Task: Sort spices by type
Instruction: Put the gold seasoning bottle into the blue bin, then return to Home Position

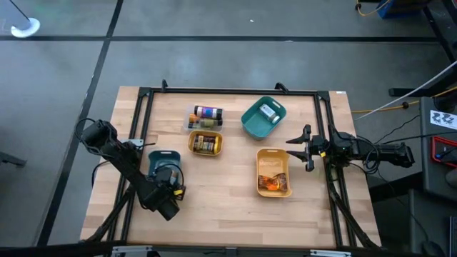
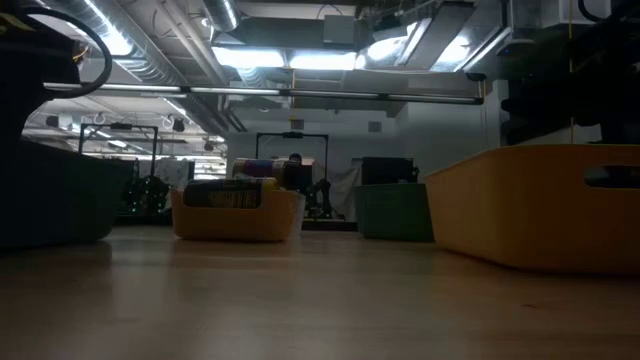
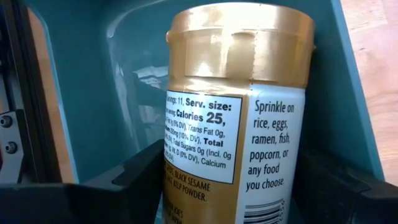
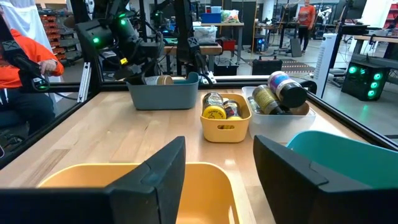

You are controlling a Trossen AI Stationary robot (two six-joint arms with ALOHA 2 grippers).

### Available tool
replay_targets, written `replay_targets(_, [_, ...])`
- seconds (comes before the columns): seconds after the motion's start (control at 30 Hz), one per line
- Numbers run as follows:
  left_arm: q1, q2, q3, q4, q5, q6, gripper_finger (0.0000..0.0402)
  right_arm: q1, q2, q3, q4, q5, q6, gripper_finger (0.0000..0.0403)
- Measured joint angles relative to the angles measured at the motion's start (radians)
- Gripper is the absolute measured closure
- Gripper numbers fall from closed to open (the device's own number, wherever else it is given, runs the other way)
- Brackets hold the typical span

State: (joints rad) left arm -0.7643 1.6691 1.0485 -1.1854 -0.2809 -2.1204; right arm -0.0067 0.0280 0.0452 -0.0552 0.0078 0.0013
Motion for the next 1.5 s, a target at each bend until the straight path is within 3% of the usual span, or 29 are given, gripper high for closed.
replay_targets(0.4, [0.000,0.000,0.000,-0.001,-0.038,0.019,0.0119,0.000,0.000,0.000,0.000,0.000,0.000,0.0214])
replay_targets(0.53, [-0.001,-0.006,0.001,-0.004,-0.154,0.137,0.0091,0.000,0.000,0.000,0.000,0.000,0.000,0.0214])
replay_targets(0.87, [-0.001,-0.046,0.002,-0.017,-0.180,0.056,0.0006,0.000,0.000,0.000,0.000,0.000,0.000,0.0214])
replay_targets(1.0, [-0.002,-0.057,0.025,0.004,-0.350,0.064,0.0011,0.000,0.000,0.000,0.000,0.000,0.000,0.0214])
replay_targets(1.23, [-0.010,-0.057,0.099,0.043,-0.739,0.313,0.0012,0.000,0.000,0.000,0.000,0.000,0.000,0.0214])
replay_targets(1.4, [-0.016,-0.057,0.147,0.160,-0.913,0.578,0.0012,0.000,0.000,0.000,0.000,0.000,0.000,0.0214])
replay_targets(1.5, [-0.020,-0.057,0.159,0.317,-0.989,0.835,0.0012,0.000,0.000,0.000,0.000,0.000,0.000,0.0214])
